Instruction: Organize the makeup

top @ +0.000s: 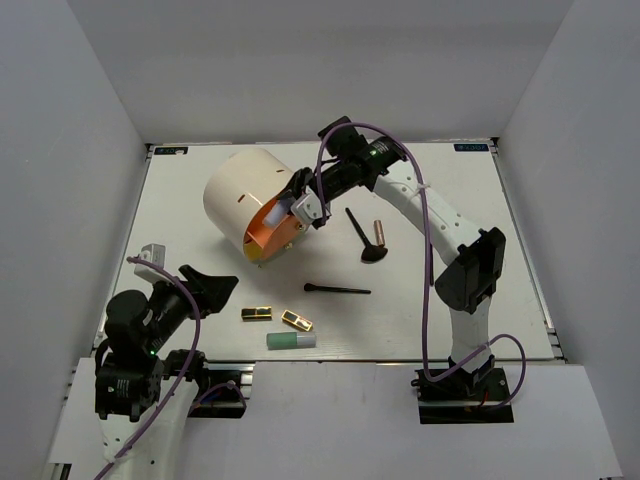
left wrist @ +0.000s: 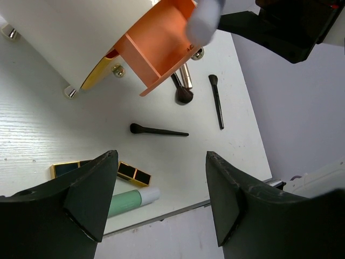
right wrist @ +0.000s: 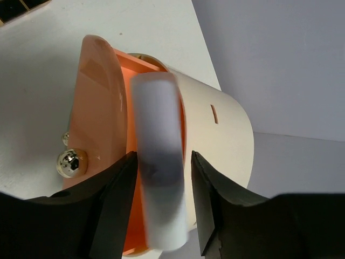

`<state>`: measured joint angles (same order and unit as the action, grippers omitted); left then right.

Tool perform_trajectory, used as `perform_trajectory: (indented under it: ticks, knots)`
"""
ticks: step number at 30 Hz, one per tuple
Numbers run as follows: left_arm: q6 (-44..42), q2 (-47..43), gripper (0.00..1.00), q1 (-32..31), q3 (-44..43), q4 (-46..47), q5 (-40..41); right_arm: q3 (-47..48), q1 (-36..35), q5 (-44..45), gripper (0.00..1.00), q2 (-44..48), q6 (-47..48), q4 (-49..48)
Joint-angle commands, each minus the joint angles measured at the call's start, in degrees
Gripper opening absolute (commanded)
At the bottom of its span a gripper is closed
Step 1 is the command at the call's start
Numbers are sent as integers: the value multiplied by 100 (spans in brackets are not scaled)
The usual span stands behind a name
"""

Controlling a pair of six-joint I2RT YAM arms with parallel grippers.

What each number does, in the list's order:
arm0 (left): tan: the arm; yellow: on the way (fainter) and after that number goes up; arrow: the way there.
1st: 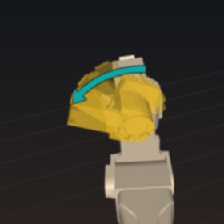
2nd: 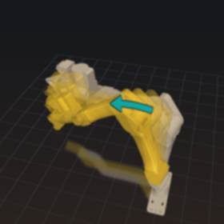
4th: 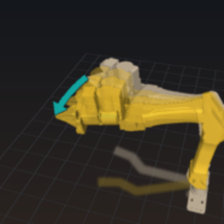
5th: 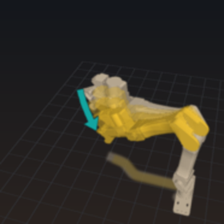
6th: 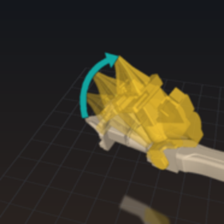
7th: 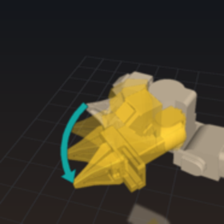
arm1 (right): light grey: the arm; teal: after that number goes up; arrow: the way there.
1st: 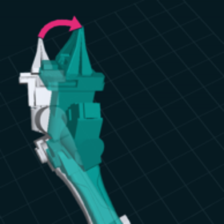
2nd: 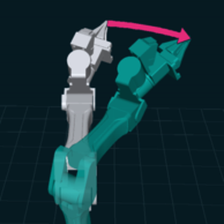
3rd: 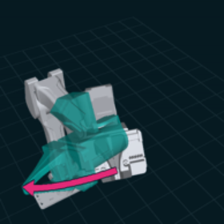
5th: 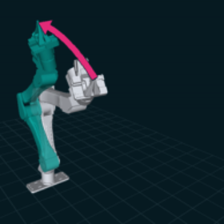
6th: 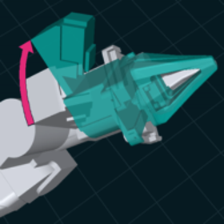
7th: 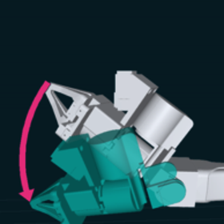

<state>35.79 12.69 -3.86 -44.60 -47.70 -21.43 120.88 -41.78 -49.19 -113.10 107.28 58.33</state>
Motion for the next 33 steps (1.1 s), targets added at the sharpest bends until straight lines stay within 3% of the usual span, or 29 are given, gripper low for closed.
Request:
perform_trajectory:
  ticks: [1, 9, 13, 14, 17, 18, 23, 26, 29, 33]
  knots:
    - [7, -30, 76, 17, -75, -72, 69, -99, -41, -91, 51, 244, -93, -338]
    - [-11, -3, 76, 17, -163, -116, 60, -187, -23, -100, 53, 350, -278, -550]
    - [-54, 84, 73, 17, -207, -108, -53, -442, -6, -187, 44, 595, -752, -1102]
    - [-81, 120, 70, 17, -207, -90, -106, -538, 3, -205, 37, 657, -936, -1548]
    - [-274, 427, 56, 69, -233, -55, -501, -1091, 56, -328, 27, 1026, -1928, -2872]
    - [-335, 532, 47, 69, -251, -46, -598, -1441, 65, -328, 27, 1218, -2618, -3280]
    - [-845, 1314, 33, 69, -497, -90, -1186, -2208, 205, -240, 17, 1729, -4845, -5530]
    - [-1126, 1657, 28, 69, -690, -239, -1485, -2393, 354, -441, 12, 1993, -5752, -5543]
    - [-1338, 1851, 25, 69, -769, -450, -1679, -2989, 372, -783, 10, 2467, -5746, -4964]
    - [-1566, 1930, 24, 69, -778, -731, -1890, -4412, 355, -891, 15, 3458, -5832, -4786]
